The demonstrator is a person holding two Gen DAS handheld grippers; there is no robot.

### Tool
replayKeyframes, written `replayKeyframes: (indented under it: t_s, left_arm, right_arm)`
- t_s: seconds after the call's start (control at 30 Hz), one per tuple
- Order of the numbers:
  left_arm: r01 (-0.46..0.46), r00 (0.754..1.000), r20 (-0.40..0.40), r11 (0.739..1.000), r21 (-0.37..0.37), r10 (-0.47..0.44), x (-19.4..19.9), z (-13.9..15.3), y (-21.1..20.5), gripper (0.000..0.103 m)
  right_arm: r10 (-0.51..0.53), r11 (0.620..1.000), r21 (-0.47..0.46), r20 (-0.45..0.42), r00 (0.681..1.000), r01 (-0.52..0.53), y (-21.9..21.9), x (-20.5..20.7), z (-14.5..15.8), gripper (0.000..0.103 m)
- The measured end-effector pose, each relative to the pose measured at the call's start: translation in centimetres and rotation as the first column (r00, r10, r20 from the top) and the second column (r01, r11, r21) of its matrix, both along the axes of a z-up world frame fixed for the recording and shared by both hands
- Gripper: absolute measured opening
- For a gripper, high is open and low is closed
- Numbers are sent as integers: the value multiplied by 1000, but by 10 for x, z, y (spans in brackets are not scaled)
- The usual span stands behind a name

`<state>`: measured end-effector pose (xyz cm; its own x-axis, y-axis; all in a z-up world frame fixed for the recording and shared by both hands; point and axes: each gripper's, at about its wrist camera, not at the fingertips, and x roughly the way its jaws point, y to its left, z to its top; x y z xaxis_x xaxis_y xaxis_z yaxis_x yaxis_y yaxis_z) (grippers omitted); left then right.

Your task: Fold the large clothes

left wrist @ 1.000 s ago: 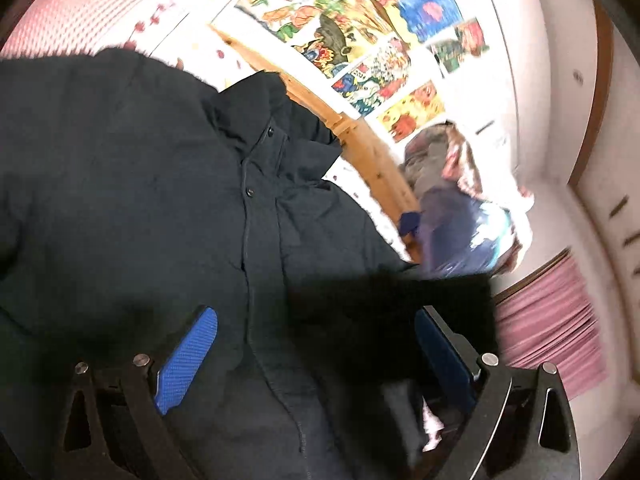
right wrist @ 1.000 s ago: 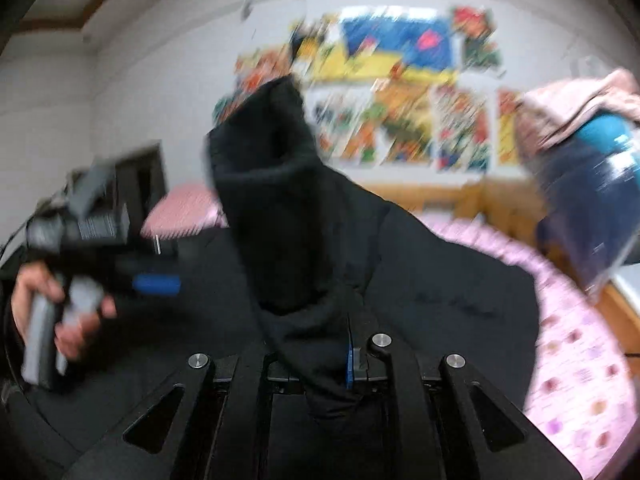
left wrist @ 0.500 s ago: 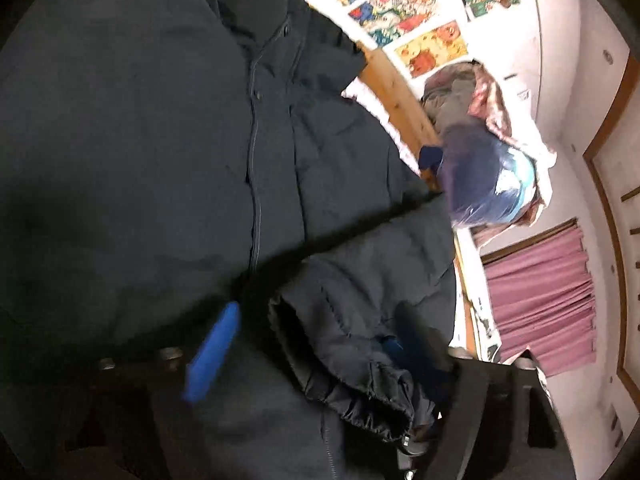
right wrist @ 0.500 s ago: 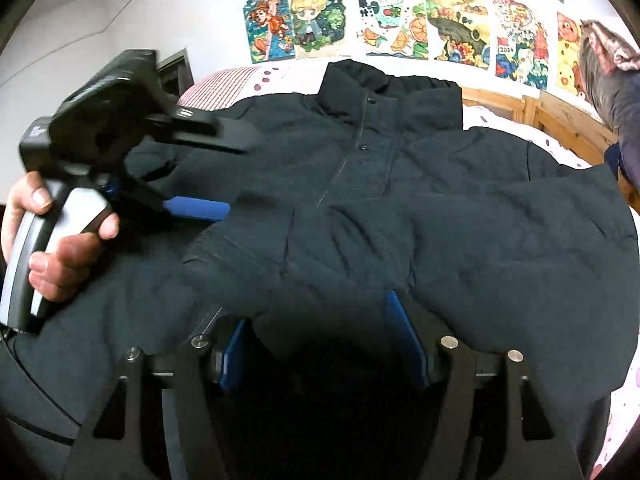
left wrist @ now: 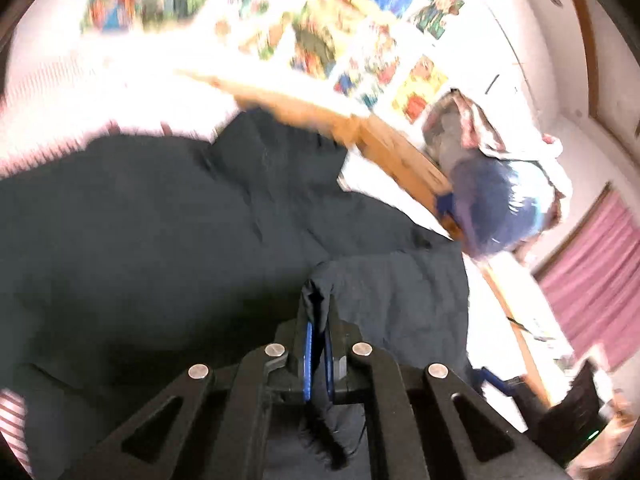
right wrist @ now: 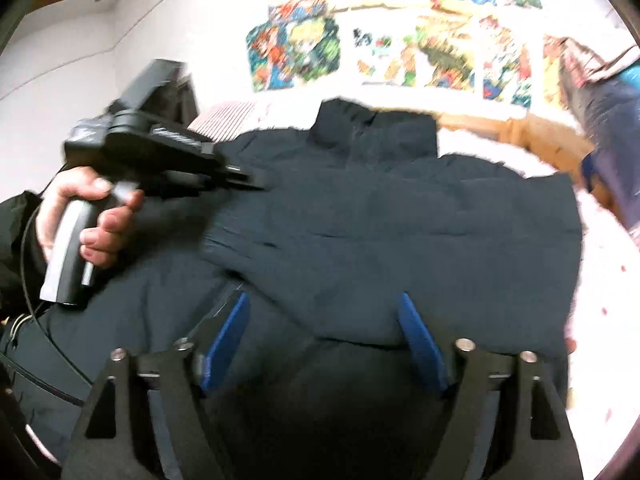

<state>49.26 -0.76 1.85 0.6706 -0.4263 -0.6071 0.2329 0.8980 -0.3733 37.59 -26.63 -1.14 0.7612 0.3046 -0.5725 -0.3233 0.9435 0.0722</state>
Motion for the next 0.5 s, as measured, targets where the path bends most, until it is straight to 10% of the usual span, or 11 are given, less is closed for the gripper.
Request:
replayKeyframes:
  t_s: [0.23, 0.5]
  left_arm:
    - [-208, 975, 133, 943, 261, 178, 8, 21, 25, 5]
    - [-256, 961, -24, 914, 315, 277, 47, -21, 52, 5]
  right_arm:
    - [-142, 986, -78, 68, 988, 147, -16, 45, 21, 77]
    - [-155, 967, -208, -37, 987, 144, 12, 118, -8, 74]
